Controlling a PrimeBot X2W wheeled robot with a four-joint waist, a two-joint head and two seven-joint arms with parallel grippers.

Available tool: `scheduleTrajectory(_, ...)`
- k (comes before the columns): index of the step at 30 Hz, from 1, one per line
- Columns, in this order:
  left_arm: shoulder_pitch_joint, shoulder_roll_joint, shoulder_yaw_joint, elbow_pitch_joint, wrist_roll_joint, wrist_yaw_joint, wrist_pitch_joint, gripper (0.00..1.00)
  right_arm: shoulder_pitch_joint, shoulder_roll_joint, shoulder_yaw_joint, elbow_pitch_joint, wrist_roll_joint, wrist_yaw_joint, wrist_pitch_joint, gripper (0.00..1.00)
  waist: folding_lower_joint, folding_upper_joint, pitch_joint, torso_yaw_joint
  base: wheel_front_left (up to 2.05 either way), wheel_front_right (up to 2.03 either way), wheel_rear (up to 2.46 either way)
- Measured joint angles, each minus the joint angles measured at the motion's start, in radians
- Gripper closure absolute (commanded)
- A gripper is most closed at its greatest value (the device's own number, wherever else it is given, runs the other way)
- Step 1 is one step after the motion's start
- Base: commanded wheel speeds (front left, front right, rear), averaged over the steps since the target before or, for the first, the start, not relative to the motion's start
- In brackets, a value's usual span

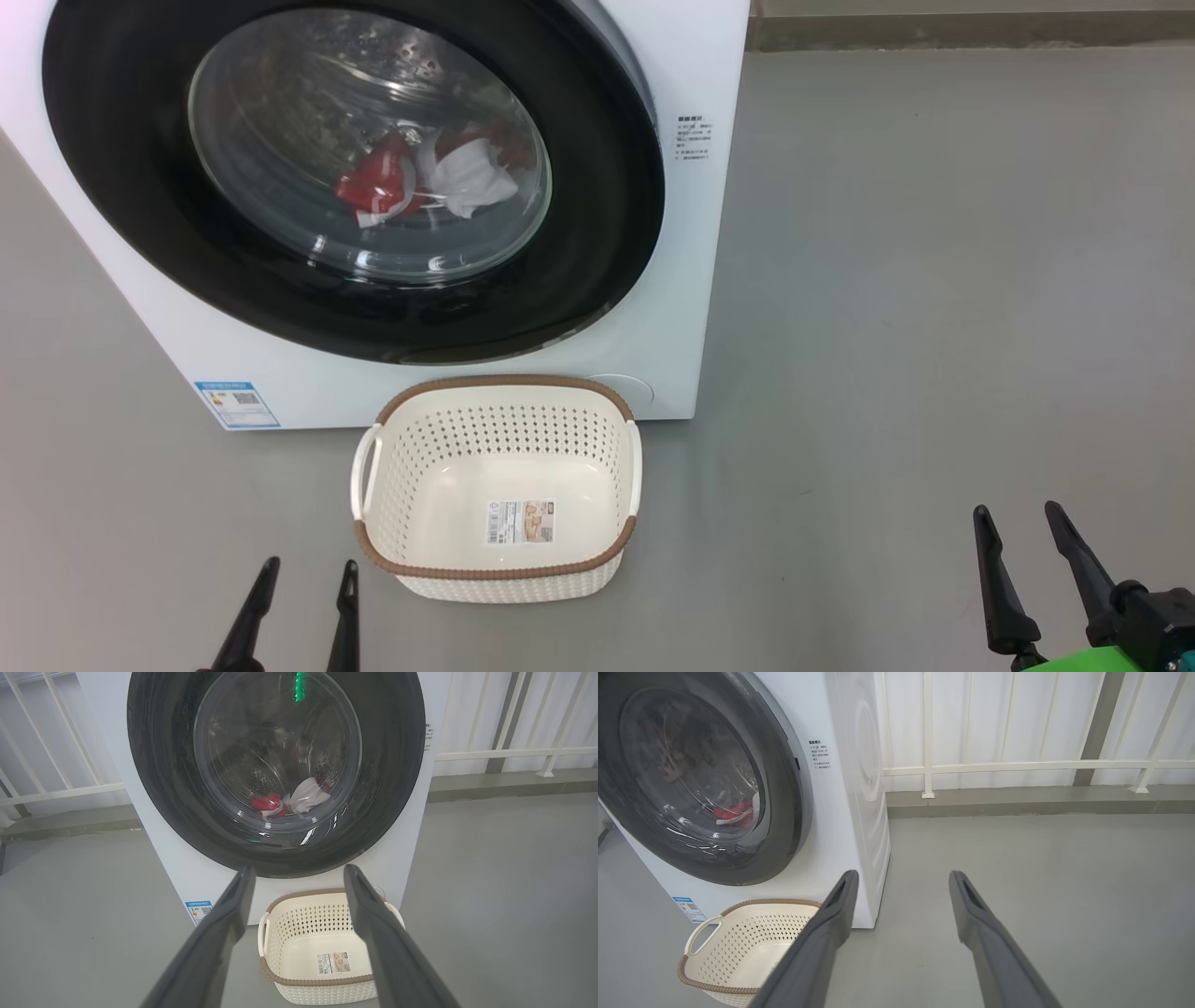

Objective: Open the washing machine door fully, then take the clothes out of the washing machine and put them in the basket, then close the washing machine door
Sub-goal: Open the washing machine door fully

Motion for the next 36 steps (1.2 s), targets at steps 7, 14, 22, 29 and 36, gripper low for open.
scheduleTrajectory(7, 0.0, -0.007, 0.014, 0.005, 0.0, -0.018, 0.0, 0.0, 0.012, 0.001, -0.002, -0.005, 0.015, 0.0, 0.0, 0.0, 0.0, 0.0, 0.006, 0.0, 0.0, 0.0, 0.0)
scheduleTrajectory(14, 0.0, -0.014, 0.026, 0.004, 0.002, -0.027, 0.0, 0.0, 0.013, 0.001, 0.024, -0.016, 0.033, 0.0, -0.002, 1.0, 0.0, 0.0, 0.014, 0.0, 0.0, 0.0, 0.0)
scheduleTrajectory(22, -0.01, -0.024, 0.019, 0.002, 0.002, -0.037, 0.0, 0.0, -0.131, -0.001, 0.091, -0.017, 0.159, 0.0, -0.004, 1.0, 0.0, 0.0, 0.045, -0.001, 0.0, 0.0, 0.0)
scheduleTrajectory(29, -0.066, -0.028, 0.007, 0.001, 0.002, -0.053, 0.0, 0.0, -0.346, -0.005, 0.138, 0.011, 0.217, 0.0, -0.007, 1.0, 0.0, 0.0, 0.095, 0.014, 0.0, 0.0, 0.0)
scheduleTrajectory(36, -0.117, -0.028, -0.005, 0.002, 0.002, -0.071, 0.0, 0.0, -0.554, -0.017, 0.16, 0.049, 0.219, 0.0, -0.007, 1.0, 0.0, 0.0, 0.156, 0.042, 0.0, 0.0, 0.0)
